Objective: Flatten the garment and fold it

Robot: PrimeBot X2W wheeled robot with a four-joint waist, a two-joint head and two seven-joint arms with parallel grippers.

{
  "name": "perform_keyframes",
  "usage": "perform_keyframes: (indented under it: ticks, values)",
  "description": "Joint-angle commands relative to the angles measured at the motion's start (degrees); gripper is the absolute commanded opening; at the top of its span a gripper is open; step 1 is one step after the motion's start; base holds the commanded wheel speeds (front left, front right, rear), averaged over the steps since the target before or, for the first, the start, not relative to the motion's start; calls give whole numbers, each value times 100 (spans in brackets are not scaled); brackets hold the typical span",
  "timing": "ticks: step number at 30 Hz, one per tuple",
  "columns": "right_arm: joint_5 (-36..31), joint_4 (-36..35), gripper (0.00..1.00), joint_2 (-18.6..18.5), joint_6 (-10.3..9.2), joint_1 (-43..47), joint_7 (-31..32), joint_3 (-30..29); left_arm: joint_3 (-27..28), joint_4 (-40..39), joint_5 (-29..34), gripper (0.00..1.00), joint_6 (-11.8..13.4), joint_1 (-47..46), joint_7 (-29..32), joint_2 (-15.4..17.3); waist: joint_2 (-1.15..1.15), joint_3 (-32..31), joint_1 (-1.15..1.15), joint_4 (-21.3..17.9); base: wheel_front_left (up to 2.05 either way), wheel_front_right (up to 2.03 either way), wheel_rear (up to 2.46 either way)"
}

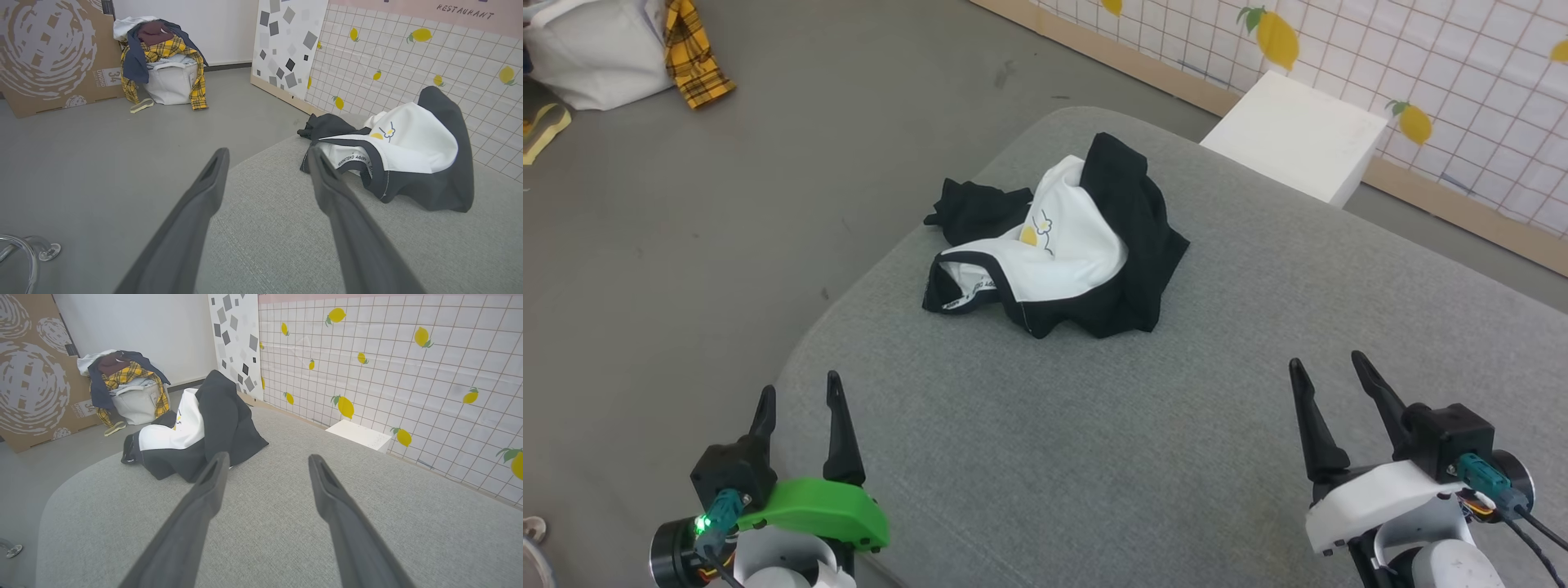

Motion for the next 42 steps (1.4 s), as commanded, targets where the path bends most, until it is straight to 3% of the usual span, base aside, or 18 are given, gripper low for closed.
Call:
perform_keyframes:
  ticks: [1, 8, 15, 23, 29, 34, 37, 42]
  values:
    - [52, 27, 100, 9, -9, -126, -55, -4, -33, 22, -61, 100, 60, -41, -54, 60, 40, 5, 0, 42, 0, 0, 0]
    - [72, 73, 100, 10, -10, -175, -85, -26, -108, 53, -192, 100, 134, -65, -132, 94, 42, 57, 0, 174, 0, 0, 0]
    - [8, -38, 100, 10, -10, -317, -25, 18, -91, 50, -272, 100, 73, -187, -182, 70, 42, 394, 0, -70, 0, 0, 0]
    - [-273, -346, 100, 10, -10, -649, 184, 3, -20, 228, -667, 100, -460, -1616, 154, 182, 42, 1226, 0, -548, 0, 0, 0]
    - [-418, -533, 100, 10, -10, -989, 275, 85, 116, 843, -1090, 100, -936, -3102, 1022, 561, 42, 1897, 0, -1129, 0, 0, 0]
    - [-447, -577, 100, 10, -10, -1170, 255, 98, 91, 1581, -1452, 100, -1251, -3987, 2156, 894, 42, 2313, 0, -1605, 0, 0, 0]
    - [-417, -561, 100, 10, -10, -1274, 206, 126, 81, 1963, -1603, 100, -1298, -4252, 2838, 1107, 42, 2486, 0, -1858, 0, 0, 0]
    - [-259, -427, 100, 10, -10, -1397, 49, 199, 191, 2641, -1903, 100, -963, -4239, 4075, 1371, 42, 2675, 0, -2280, 0, 0, 0]
